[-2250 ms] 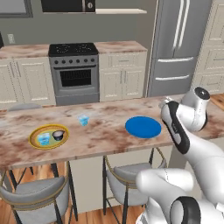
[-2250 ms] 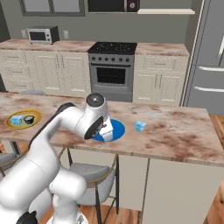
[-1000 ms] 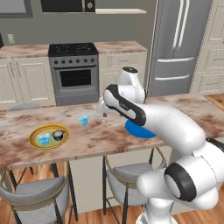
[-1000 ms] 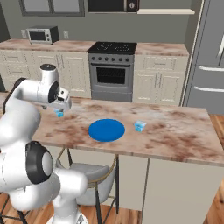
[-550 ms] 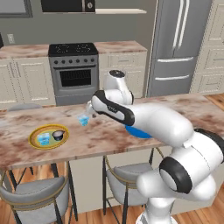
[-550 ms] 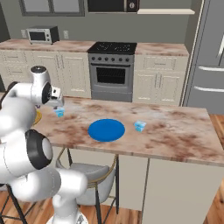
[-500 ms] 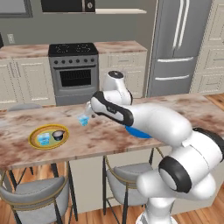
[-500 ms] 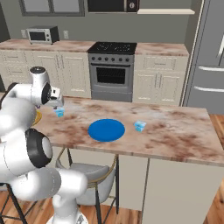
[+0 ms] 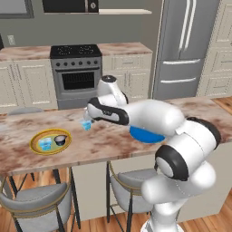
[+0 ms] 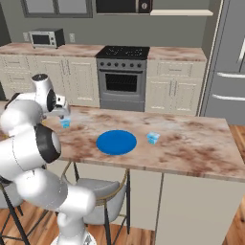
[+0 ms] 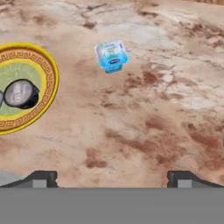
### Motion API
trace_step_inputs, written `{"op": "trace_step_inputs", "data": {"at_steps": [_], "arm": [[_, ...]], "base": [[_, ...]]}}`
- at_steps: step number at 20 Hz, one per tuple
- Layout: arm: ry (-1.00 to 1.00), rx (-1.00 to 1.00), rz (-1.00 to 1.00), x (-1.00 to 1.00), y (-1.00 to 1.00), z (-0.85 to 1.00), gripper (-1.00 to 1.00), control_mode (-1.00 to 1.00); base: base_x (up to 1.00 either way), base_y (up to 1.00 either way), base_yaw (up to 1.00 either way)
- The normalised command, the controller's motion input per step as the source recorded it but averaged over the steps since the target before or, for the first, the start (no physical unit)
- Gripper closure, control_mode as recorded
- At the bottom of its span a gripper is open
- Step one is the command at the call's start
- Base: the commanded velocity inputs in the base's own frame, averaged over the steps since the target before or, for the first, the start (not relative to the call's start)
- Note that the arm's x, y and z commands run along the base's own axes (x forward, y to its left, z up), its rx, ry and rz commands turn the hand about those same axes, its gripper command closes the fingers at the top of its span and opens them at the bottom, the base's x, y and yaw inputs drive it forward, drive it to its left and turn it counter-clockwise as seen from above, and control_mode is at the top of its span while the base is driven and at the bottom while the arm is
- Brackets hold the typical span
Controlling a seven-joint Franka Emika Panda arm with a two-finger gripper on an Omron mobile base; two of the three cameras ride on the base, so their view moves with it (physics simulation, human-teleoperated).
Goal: Place two yogurt containers on each plate.
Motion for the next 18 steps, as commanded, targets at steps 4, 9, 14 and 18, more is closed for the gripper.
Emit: {"op": "trace_step_inputs", "data": {"at_steps": [4, 9, 14, 18], "arm": [[0.18, -0.15, 0.00, 0.35, 0.15, -0.13, -1.00, -1.00], [0.16, -0.19, 0.00, 0.27, 0.22, -0.21, -1.00, -1.00], [0.01, -0.05, 0.00, 0.24, 0.16, -0.17, -1.00, -1.00], [0.00, 0.00, 0.00, 0.15, 0.01, -0.10, -1.00, -1.00]], "base": [[0.00, 0.00, 0.00], [0.00, 0.00, 0.00], [0.00, 0.00, 0.00], [0.00, 0.00, 0.00]]}}
